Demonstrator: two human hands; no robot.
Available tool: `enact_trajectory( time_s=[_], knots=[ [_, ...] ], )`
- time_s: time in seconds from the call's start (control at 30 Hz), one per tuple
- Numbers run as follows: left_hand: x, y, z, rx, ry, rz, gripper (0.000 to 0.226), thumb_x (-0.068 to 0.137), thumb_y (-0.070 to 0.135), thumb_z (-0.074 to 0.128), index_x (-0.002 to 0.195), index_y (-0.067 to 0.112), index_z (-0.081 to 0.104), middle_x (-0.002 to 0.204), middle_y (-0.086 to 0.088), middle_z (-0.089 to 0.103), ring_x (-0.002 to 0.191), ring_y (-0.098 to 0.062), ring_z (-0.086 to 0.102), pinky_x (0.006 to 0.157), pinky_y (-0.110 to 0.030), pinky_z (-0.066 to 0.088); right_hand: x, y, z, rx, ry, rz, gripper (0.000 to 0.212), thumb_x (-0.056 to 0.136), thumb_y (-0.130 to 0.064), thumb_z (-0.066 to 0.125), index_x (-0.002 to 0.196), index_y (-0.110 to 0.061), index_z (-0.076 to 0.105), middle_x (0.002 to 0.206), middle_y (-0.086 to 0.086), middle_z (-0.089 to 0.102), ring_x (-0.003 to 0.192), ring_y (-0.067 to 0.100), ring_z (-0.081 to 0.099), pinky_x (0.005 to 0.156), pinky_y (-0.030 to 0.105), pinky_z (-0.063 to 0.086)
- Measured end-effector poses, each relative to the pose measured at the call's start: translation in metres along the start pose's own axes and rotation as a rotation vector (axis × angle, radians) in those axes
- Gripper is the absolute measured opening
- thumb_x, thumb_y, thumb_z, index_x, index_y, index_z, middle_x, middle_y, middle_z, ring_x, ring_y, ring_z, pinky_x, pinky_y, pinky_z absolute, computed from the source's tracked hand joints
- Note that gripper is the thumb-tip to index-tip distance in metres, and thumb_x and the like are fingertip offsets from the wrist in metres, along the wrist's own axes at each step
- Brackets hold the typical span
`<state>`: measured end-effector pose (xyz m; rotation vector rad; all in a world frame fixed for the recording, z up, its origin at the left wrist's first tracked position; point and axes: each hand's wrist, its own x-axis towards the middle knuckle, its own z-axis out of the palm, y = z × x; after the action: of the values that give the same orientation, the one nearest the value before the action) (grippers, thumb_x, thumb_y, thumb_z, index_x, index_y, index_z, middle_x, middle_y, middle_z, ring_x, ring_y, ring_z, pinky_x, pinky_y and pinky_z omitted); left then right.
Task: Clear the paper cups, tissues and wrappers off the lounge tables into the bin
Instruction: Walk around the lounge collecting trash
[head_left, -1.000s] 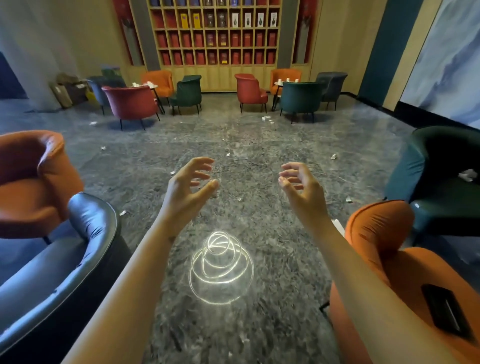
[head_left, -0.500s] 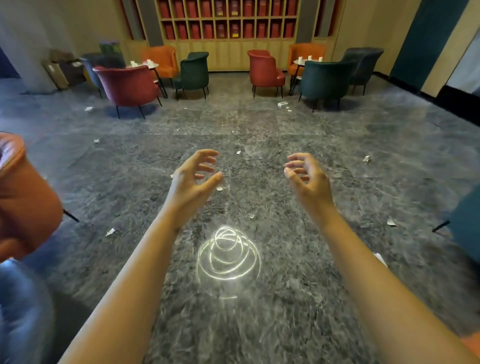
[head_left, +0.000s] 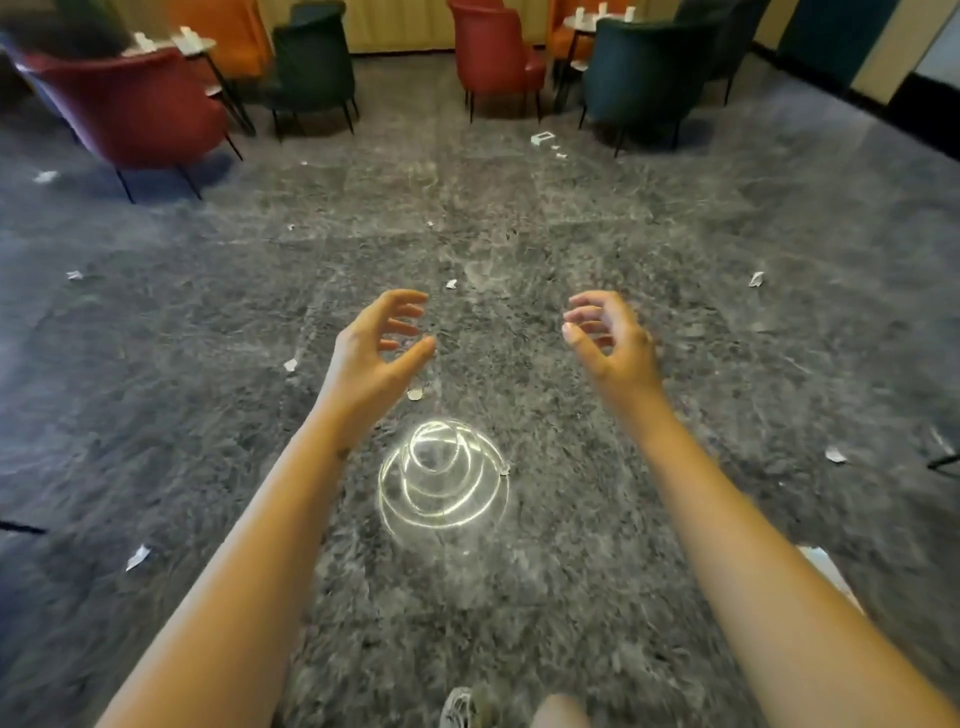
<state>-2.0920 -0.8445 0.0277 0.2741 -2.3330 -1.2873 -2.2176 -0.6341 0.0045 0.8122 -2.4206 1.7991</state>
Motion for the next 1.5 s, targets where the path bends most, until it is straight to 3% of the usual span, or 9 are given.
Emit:
enact_trajectory(
  time_s=[0.17, 0.37, 0.47, 0.57, 0.87, 1.03, 1.17, 1.33, 1.5],
  knots=[
    [0.119, -0.072, 0.029, -0.013, -0.047, -0.072, 0.032, 0.078, 0.032, 0.062, 0.109, 0.038, 0.054, 0.101, 0.017, 0.06, 0.094, -0.007, 0.061, 0.088, -0.033, 0.05, 0.111, 0.074, 0.035, -0.004, -0.033, 0.091, 0.027, 0.08, -0.038, 0.055, 0.104, -0.027, 0.052, 0.096, -0.008, 0.06, 0.084, 0.0, 0.056, 0.074, 0.018, 0.045],
    [0.235, -0.199, 0.106, -0.024, -0.047, -0.173, 0.035, 0.077, 0.029, 0.061, 0.11, 0.034, 0.053, 0.103, 0.011, 0.06, 0.094, -0.011, 0.061, 0.087, -0.033, 0.05, 0.227, 0.217, 0.088, -0.024, -0.11, 0.136, 0.026, 0.081, -0.034, 0.056, 0.105, -0.026, 0.052, 0.095, -0.007, 0.06, 0.086, 0.001, 0.056, 0.073, 0.01, 0.043],
    [0.272, -0.274, 0.157, -0.049, -0.058, -0.237, 0.036, 0.077, 0.029, 0.062, 0.112, 0.03, 0.054, 0.104, 0.01, 0.06, 0.094, -0.01, 0.061, 0.087, -0.032, 0.05, 0.264, 0.302, 0.118, -0.035, -0.173, 0.179, 0.027, 0.08, -0.032, 0.057, 0.105, -0.024, 0.052, 0.097, -0.001, 0.061, 0.09, 0.009, 0.058, 0.077, 0.018, 0.045],
    [0.29, -0.349, 0.205, -0.099, -0.056, -0.311, 0.035, 0.078, 0.028, 0.062, 0.112, 0.029, 0.055, 0.106, 0.007, 0.061, 0.092, -0.009, 0.061, 0.087, -0.031, 0.05, 0.282, 0.385, 0.148, -0.036, -0.215, 0.224, 0.027, 0.08, -0.031, 0.058, 0.106, -0.022, 0.052, 0.096, -0.002, 0.061, 0.088, 0.008, 0.057, 0.077, 0.015, 0.044],
    [0.239, -0.616, 0.35, -0.123, -0.13, -0.388, 0.036, 0.081, 0.021, 0.063, 0.117, 0.02, 0.056, 0.11, 0.002, 0.062, 0.098, -0.014, 0.062, 0.09, -0.039, 0.051, 0.223, 0.666, 0.257, -0.061, -0.32, 0.272, 0.032, 0.084, -0.03, 0.059, 0.111, -0.014, 0.054, 0.1, -0.001, 0.061, 0.089, 0.006, 0.058, 0.079, 0.012, 0.044],
    [0.178, -0.728, 0.415, -0.104, -0.23, -0.413, 0.041, 0.079, 0.033, 0.06, 0.119, 0.023, 0.055, 0.11, 0.007, 0.062, 0.098, -0.009, 0.061, 0.088, -0.034, 0.05, 0.157, 0.789, 0.299, -0.096, -0.403, 0.333, 0.032, 0.083, -0.032, 0.059, 0.112, -0.019, 0.053, 0.103, -0.002, 0.061, 0.094, 0.008, 0.058, 0.082, 0.017, 0.046],
    [0.144, -0.785, 0.452, -0.096, -0.303, -0.407, 0.044, 0.076, 0.039, 0.057, 0.118, 0.027, 0.054, 0.111, 0.007, 0.06, 0.098, -0.008, 0.06, 0.088, -0.034, 0.05, 0.117, 0.849, 0.321, -0.135, -0.491, 0.322, 0.035, 0.079, -0.019, 0.069, 0.111, -0.015, 0.055, 0.101, 0.0, 0.061, 0.094, 0.013, 0.059, 0.085, 0.029, 0.048],
    [0.124, -0.821, 0.469, -0.074, -0.342, -0.401, 0.041, 0.077, 0.041, 0.058, 0.117, 0.035, 0.051, 0.112, 0.012, 0.059, 0.097, -0.004, 0.059, 0.086, -0.03, 0.049, 0.084, 0.885, 0.339, -0.182, -0.608, 0.333, 0.041, 0.076, -0.018, 0.073, 0.113, -0.015, 0.055, 0.104, -0.001, 0.061, 0.094, 0.004, 0.054, 0.083, 0.016, 0.043],
    [0.115, -0.83, 0.466, -0.027, -0.363, -0.415, 0.041, 0.078, 0.033, 0.062, 0.117, 0.034, 0.052, 0.114, 0.009, 0.059, 0.099, -0.003, 0.058, 0.088, -0.028, 0.049, 0.069, 0.904, 0.353, -0.443, -0.776, 0.216, 0.043, 0.072, -0.022, 0.073, 0.111, -0.02, 0.056, 0.107, -0.005, 0.059, 0.101, 0.016, 0.051, 0.084, 0.03, 0.039]
  ],
)
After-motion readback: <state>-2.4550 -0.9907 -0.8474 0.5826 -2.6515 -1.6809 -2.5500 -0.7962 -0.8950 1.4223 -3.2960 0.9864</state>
